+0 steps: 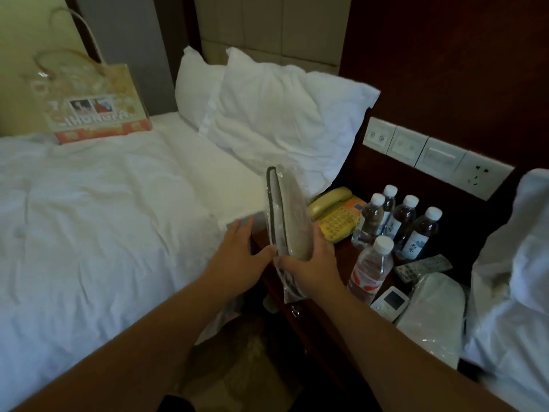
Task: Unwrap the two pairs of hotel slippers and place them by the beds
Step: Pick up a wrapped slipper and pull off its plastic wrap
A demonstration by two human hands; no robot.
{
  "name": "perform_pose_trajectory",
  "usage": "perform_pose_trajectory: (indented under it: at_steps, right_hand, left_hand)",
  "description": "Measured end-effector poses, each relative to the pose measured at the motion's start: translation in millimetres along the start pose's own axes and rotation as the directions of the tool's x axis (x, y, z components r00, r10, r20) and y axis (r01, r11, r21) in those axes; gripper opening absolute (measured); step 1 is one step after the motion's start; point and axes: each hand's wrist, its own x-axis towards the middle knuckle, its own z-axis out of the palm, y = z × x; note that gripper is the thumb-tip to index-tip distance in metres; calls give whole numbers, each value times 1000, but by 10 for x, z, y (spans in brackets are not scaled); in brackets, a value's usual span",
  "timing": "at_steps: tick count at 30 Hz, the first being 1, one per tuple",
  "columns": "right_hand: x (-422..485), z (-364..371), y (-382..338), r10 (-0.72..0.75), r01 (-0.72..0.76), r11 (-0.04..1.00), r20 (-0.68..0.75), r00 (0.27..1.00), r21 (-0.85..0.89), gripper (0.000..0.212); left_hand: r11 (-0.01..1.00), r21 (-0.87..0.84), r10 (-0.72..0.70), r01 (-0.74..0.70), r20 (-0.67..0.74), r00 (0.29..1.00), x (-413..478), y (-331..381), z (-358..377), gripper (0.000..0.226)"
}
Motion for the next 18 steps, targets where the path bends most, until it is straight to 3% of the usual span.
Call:
perform_pose_trajectory:
  at_steps: [4, 7, 11, 14, 16, 18]
  right_hand:
    - [-322, -119, -196, 40, -57, 943, 60, 997, 328, 105]
    - [-532, -209, -334, 36, -133, 817, 179, 983, 562, 90]
    - [-720, -334, -600, -79, -193, 706, 346, 935, 682, 61]
    - [-830, -422, -762, -112, -326, 564, 462, 880, 758, 59]
    - [-897, -479, -835, -175, -378, 480, 509, 843, 792, 55]
    - [-956, -536, -897, -273, -412, 395, 533, 801, 821, 50]
  left_hand:
    - [991, -126, -51, 49, -7, 999, -71, 96, -180, 78]
    - [967, -233, -106, 100, -13, 994, -129, 151, -294, 71]
    - [950, -289, -126, 120, -4, 992, -228, 274, -401, 66]
    - [920, -346, -186, 186, 35, 982, -296, 411, -492, 72]
    - [843, -466, -246, 268, 109, 963, -368, 512, -590, 83]
    - [707, -617, -244, 347, 248, 938, -444, 570, -705, 93]
